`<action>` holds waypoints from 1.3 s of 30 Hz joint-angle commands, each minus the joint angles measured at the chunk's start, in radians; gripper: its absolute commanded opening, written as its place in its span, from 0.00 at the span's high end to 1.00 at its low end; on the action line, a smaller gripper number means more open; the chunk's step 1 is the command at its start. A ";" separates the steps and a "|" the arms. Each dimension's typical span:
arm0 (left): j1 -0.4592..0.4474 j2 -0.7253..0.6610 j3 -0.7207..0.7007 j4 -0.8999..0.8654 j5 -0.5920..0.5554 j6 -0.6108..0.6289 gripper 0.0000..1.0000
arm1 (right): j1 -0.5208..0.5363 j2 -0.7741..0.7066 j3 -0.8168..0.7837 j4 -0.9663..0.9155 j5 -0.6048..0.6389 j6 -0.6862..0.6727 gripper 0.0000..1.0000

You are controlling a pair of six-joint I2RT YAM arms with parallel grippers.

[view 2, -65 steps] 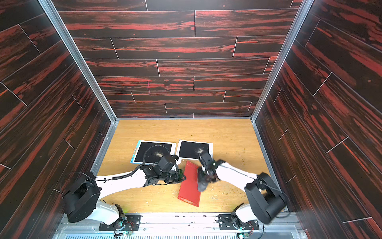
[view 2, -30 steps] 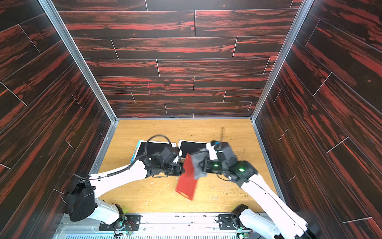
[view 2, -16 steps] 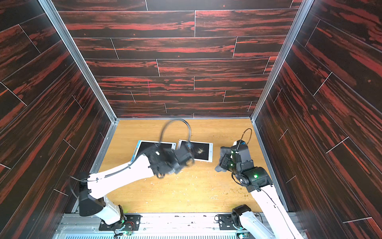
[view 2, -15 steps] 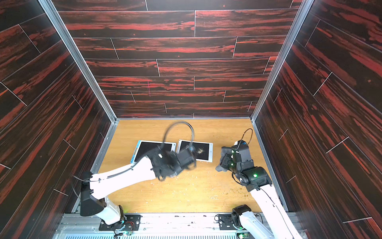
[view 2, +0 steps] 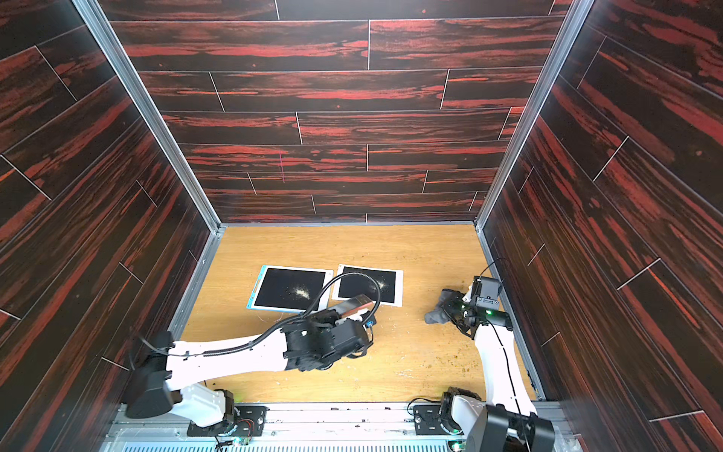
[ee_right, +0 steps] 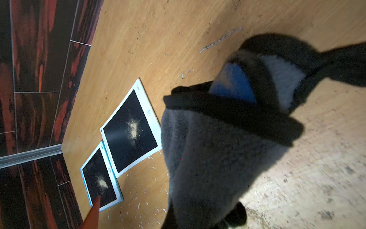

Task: Wipe the drawing tablet
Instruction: Wipe the dirt from the drawing tablet, then place the drawing tablet at the center of the board.

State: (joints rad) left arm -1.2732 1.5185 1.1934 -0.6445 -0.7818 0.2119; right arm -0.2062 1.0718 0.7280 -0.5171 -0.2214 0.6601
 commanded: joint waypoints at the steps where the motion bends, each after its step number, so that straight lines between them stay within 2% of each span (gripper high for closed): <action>1: -0.020 -0.034 -0.055 0.146 0.036 0.034 1.00 | -0.039 0.038 -0.010 0.133 -0.037 0.041 1.00; 4: -0.033 -0.017 -0.090 0.210 0.042 0.040 1.00 | -0.077 0.135 0.011 0.217 -0.050 0.093 1.00; 11: -0.065 0.075 -0.133 0.297 0.045 0.048 1.00 | -0.084 0.313 0.088 0.284 -0.018 0.159 1.00; 14: -0.073 0.114 -0.145 0.330 0.050 0.047 0.93 | -0.084 0.357 0.107 0.296 0.000 0.168 1.00; 21: -0.074 0.141 -0.143 0.323 0.089 0.016 0.64 | -0.084 0.418 0.134 0.298 0.045 0.162 1.00; 26: -0.077 0.115 -0.146 0.314 0.116 -0.013 0.52 | -0.084 0.476 0.155 0.305 0.006 0.157 1.00; 31: -0.083 0.075 -0.154 0.267 0.148 -0.085 0.47 | -0.084 0.519 0.184 0.305 -0.021 0.150 1.00; 36: -0.083 -0.018 -0.214 0.275 0.236 -0.189 0.45 | -0.084 0.559 0.204 0.304 -0.033 0.145 1.00; 39: -0.080 -0.071 -0.243 0.294 0.286 -0.253 0.40 | -0.084 0.582 0.214 0.305 -0.036 0.140 1.00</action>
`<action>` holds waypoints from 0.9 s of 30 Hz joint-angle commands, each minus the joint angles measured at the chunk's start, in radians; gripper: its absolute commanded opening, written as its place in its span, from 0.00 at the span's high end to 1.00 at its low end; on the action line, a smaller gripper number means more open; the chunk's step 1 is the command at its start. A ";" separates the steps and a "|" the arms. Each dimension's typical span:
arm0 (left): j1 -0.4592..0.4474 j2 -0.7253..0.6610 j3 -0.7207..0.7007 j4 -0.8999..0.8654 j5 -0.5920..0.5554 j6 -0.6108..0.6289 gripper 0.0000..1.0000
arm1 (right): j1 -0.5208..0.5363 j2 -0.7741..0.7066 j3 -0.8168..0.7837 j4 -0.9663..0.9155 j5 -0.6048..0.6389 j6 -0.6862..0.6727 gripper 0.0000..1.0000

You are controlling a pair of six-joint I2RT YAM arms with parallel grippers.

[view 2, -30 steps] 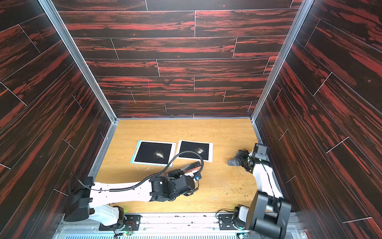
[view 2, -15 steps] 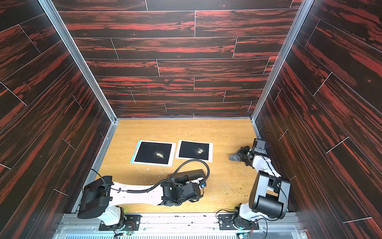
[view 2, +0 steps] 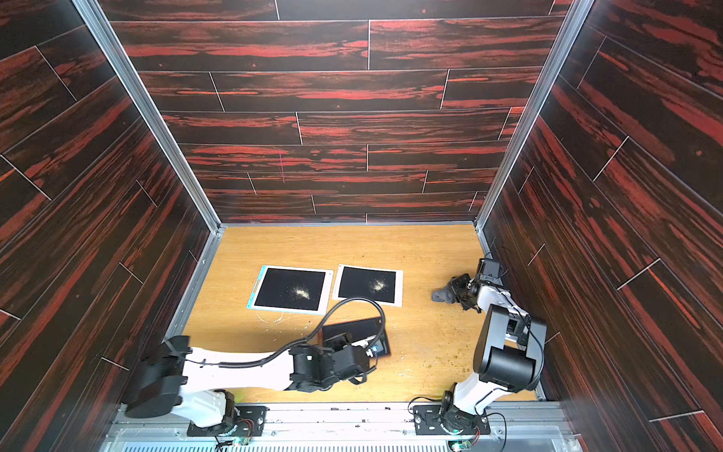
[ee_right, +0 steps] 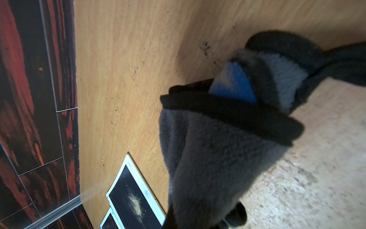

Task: Wipe the drawing tablet
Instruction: Place the drawing tablet at the center of the board, then place the cleaning item at the center of the board.

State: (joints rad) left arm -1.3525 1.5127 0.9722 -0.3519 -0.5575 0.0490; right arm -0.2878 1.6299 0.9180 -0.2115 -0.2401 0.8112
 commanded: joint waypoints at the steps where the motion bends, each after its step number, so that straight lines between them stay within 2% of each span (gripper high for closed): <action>1: -0.002 -0.082 -0.028 0.003 0.073 -0.109 0.40 | -0.002 0.032 0.029 -0.003 -0.019 -0.013 1.00; 4: -0.002 -0.130 -0.044 0.003 0.056 -0.163 0.40 | -0.001 0.053 0.048 -0.017 -0.020 -0.024 1.00; 6: 0.002 -0.164 -0.071 0.021 -0.009 -0.222 0.39 | 0.000 0.063 0.065 -0.027 -0.036 -0.031 0.99; 8: 0.028 -0.198 -0.103 0.032 -0.029 -0.294 0.36 | 0.006 0.068 0.082 -0.040 -0.056 -0.045 0.90; 10: 0.079 -0.227 -0.137 0.037 0.004 -0.389 0.33 | 0.021 0.067 0.112 -0.072 -0.052 -0.075 0.47; 12: 0.139 -0.251 -0.169 0.040 0.062 -0.476 0.32 | 0.050 0.043 0.144 -0.117 0.000 -0.112 0.24; 13: 0.180 -0.265 -0.193 0.046 0.104 -0.522 0.32 | 0.072 0.017 0.155 -0.141 0.047 -0.131 0.19; 17: 0.349 -0.337 -0.288 0.077 0.291 -0.689 0.35 | 0.174 -0.082 0.195 -0.242 0.195 -0.171 0.18; 21: 0.496 -0.414 -0.444 0.242 0.471 -0.823 0.34 | 0.319 -0.187 0.216 -0.361 0.389 -0.201 0.18; 24: 0.540 -0.427 -0.538 0.343 0.510 -0.896 0.33 | 0.390 -0.251 0.212 -0.435 0.550 -0.198 0.18; 26: 0.544 -0.422 -0.565 0.375 0.520 -0.919 0.33 | 0.396 -0.281 0.202 -0.465 0.627 -0.189 0.18; 27: 0.546 -0.416 -0.575 0.392 0.526 -0.926 0.33 | 0.397 -0.289 0.203 -0.486 0.679 -0.175 0.13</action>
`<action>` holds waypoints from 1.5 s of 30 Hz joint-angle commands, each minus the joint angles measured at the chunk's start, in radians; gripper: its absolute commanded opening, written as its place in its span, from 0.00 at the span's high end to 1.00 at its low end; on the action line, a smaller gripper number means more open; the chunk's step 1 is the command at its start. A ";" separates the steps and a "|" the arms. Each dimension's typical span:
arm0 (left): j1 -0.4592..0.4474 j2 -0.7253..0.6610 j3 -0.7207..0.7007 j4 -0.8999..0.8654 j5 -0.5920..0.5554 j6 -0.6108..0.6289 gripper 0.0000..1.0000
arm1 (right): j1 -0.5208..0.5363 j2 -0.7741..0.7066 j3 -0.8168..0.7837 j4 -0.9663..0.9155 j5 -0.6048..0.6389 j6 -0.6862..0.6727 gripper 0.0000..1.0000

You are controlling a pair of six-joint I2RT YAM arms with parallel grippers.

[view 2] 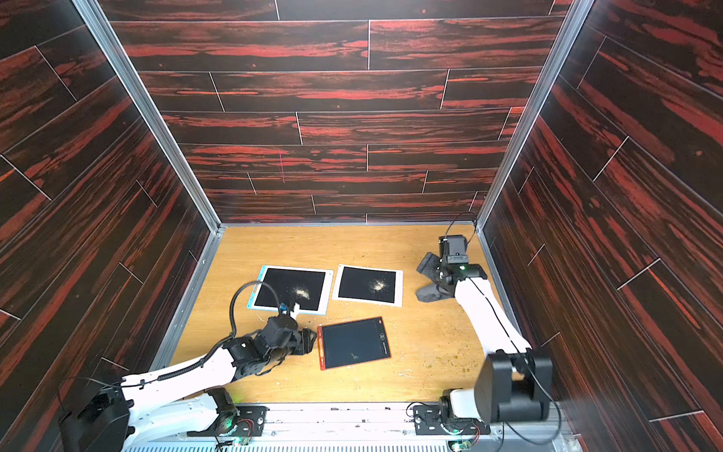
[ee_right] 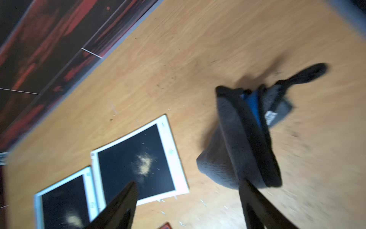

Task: Wipe the drawing tablet
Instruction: Place the cleaning item at the center of the board, then pick up the drawing tablet from the center of the board.

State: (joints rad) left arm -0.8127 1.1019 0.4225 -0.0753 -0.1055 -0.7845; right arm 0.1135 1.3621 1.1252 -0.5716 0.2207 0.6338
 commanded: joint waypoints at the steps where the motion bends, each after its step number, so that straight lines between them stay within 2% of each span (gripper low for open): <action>1: 0.007 0.002 -0.029 0.128 0.078 -0.097 0.33 | -0.005 -0.025 -0.002 -0.138 0.245 0.006 0.12; 2: 0.007 0.011 -0.030 0.140 0.082 -0.099 0.33 | -0.005 -0.030 -0.002 -0.130 0.234 -0.011 0.14; 5: 0.006 0.048 -0.020 0.158 0.091 -0.099 0.33 | 0.004 -0.034 -0.042 -0.048 -0.015 -0.075 0.28; 7: 0.007 0.073 -0.010 0.171 0.098 -0.102 0.33 | 0.050 -0.020 -0.066 -0.054 -0.069 -0.077 0.31; 9: 0.008 0.092 -0.004 0.181 0.101 -0.104 0.33 | 0.123 -0.012 -0.088 -0.087 -0.002 -0.084 0.32; 11: 0.008 0.100 -0.002 0.187 0.097 -0.105 0.33 | 0.184 -0.027 -0.117 -0.139 0.146 -0.045 0.33; 13: 0.010 0.108 0.002 0.187 0.091 -0.101 0.33 | 0.211 -0.066 -0.153 -0.146 0.195 -0.037 0.36; 15: 0.009 0.121 0.016 0.171 0.090 -0.089 0.33 | 0.228 -0.109 -0.196 -0.116 0.155 -0.058 0.53; 19: 0.012 0.161 0.038 0.164 0.101 -0.082 0.33 | 0.232 -0.091 -0.259 -0.065 -0.074 -0.076 0.87; 21: 0.013 0.179 0.048 0.156 0.109 -0.083 0.33 | 0.250 -0.068 -0.290 -0.040 -0.155 -0.080 1.00; 32: 0.013 0.256 0.046 0.192 0.117 -0.119 0.34 | 0.407 0.031 -0.360 0.060 -0.158 -0.050 1.00; 45: 0.012 0.268 0.039 0.210 0.115 -0.121 0.35 | 0.490 0.138 -0.364 0.145 -0.223 -0.014 1.00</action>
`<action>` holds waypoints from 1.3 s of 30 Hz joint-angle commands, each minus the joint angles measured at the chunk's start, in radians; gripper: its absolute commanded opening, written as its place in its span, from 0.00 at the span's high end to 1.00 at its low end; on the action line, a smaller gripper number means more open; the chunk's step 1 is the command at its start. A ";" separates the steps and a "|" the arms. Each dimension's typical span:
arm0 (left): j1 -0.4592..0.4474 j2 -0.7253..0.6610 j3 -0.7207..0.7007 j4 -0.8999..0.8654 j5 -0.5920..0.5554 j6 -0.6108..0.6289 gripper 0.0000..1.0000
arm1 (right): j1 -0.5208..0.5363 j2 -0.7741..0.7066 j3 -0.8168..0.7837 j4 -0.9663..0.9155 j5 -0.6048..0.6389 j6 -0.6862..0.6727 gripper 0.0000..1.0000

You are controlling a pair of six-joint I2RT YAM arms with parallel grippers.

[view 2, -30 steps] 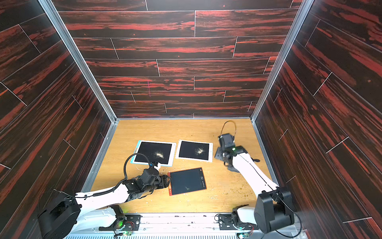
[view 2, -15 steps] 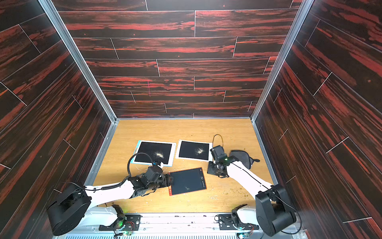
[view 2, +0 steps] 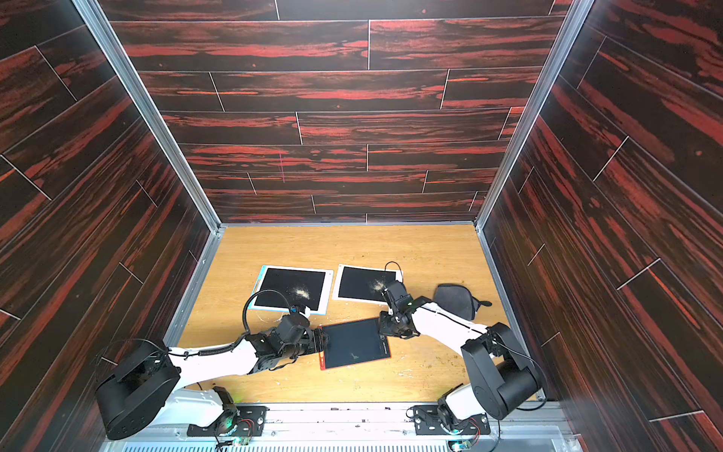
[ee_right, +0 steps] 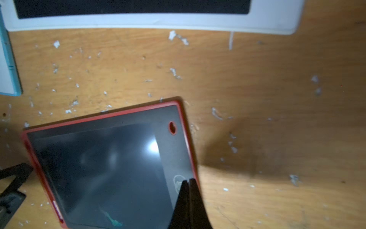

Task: Wipe the drawing tablet
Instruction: Pick up the drawing tablet from the center of the board.

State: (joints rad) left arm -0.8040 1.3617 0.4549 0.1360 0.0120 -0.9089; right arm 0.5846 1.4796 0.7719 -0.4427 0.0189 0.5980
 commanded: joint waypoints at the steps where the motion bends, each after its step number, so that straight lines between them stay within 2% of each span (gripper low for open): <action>1: 0.004 0.009 0.005 -0.001 -0.003 0.004 0.36 | 0.027 0.026 -0.011 0.019 -0.026 0.023 1.00; 14: 0.003 0.000 -0.013 0.017 -0.003 -0.001 0.36 | 0.069 0.109 -0.021 -0.028 0.059 0.051 1.00; 22: 0.004 -0.007 -0.016 0.022 -0.001 -0.004 0.36 | 0.165 0.211 0.060 -0.178 0.254 0.094 1.00; 26: 0.005 -0.008 -0.017 0.022 -0.001 -0.005 0.37 | 0.173 0.238 0.056 -0.156 0.228 0.110 1.00; 29: 0.004 -0.013 -0.026 0.021 0.001 -0.010 0.36 | 0.174 0.196 0.066 -0.120 0.181 0.112 1.00; 32: 0.004 -0.010 -0.043 0.035 0.009 -0.021 0.36 | 0.172 0.132 0.107 -0.115 0.193 0.102 0.99; 33: 0.003 -0.007 -0.049 0.050 0.015 -0.031 0.36 | 0.164 0.116 0.125 -0.121 0.211 0.092 0.96; 36: 0.003 0.023 -0.064 0.127 0.047 -0.074 0.36 | 0.119 0.076 0.173 -0.143 0.250 0.071 0.57; 37: 0.003 0.035 -0.064 0.159 0.065 -0.092 0.36 | 0.100 0.063 0.179 -0.145 0.250 0.063 0.47; 38: 0.005 0.052 -0.064 0.200 0.085 -0.112 0.36 | 0.078 0.053 0.183 -0.145 0.243 0.055 0.40; 39: 0.004 0.071 -0.062 0.238 0.104 -0.133 0.36 | 0.058 0.045 0.184 -0.140 0.225 0.043 0.38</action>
State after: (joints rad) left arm -0.8028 1.3899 0.4114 0.2916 0.0555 -0.9768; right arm 0.6903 1.5688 0.9234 -0.5697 0.2443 0.6659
